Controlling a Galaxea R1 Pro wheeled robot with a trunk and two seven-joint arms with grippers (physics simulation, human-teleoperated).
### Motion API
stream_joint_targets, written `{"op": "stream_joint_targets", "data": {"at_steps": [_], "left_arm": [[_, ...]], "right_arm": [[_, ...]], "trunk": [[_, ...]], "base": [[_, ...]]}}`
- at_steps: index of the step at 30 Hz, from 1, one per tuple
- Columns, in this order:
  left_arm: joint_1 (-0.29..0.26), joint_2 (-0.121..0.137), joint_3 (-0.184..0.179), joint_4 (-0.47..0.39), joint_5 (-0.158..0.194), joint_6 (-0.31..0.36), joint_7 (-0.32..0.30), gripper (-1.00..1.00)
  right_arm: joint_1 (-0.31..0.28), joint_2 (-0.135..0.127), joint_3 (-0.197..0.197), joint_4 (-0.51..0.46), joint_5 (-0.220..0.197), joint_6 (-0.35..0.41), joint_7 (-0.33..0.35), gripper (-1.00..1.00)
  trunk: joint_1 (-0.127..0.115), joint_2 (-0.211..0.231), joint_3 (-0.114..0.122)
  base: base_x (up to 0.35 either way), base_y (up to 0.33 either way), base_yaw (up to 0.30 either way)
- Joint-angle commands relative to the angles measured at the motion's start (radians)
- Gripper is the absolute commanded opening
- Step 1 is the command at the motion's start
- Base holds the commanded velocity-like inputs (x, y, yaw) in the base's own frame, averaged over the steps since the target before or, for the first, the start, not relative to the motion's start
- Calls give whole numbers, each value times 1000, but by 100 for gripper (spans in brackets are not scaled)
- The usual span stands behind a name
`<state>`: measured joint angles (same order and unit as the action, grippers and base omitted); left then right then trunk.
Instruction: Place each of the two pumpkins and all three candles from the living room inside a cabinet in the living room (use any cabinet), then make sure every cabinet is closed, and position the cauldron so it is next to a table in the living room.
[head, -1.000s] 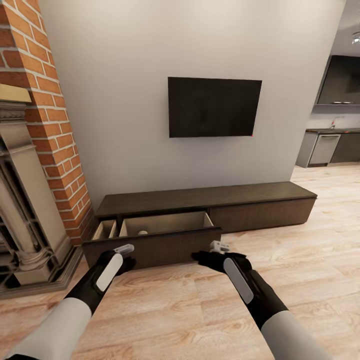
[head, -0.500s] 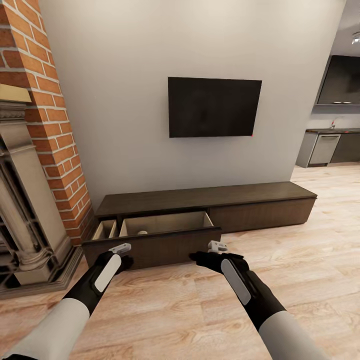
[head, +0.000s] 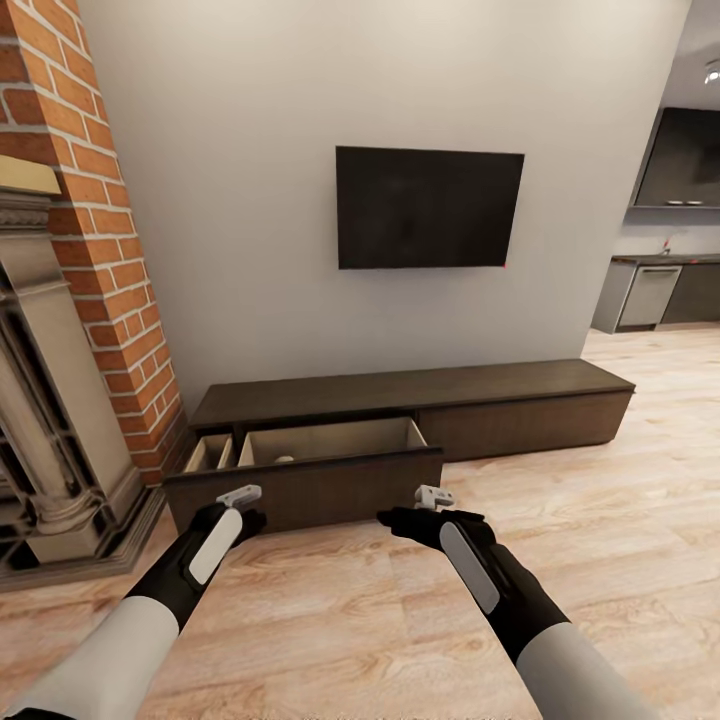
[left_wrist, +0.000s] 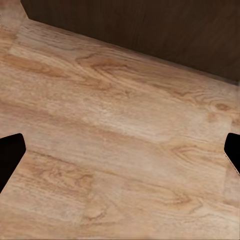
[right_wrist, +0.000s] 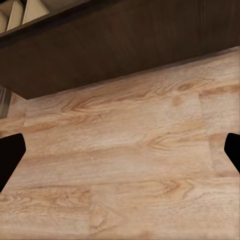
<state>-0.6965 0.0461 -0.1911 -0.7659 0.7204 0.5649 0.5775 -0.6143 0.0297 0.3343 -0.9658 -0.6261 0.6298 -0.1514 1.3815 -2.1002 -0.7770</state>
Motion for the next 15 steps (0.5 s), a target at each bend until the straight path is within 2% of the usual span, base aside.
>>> {"op": "stream_joint_targets", "data": {"at_steps": [1, 8, 13, 15], "left_arm": [[0, 1, -7, -1, 11, -16, 10, 100], [0, -1, -17, 0, 13, -33, 9, 100], [3, -1, -77, 36, 12, -45, 9, 100], [3, 0, -88, 46, 10, -49, 9, 100]], "right_arm": [[-1, 0, 2, -1, -11, 2, -10, 100], [-1, -2, 1, -3, -10, 3, -7, 100], [-1, -2, 1, -4, -10, 3, -8, 100], [-1, -2, 1, -4, -10, 3, -8, 100]], "trunk": [[4, -8, -4], [31, -57, -26], [50, -92, -42], [57, -106, -48]], "base": [[0, 0, 0], [0, 0, 0], [0, 0, 0], [0, 0, 0]]}}
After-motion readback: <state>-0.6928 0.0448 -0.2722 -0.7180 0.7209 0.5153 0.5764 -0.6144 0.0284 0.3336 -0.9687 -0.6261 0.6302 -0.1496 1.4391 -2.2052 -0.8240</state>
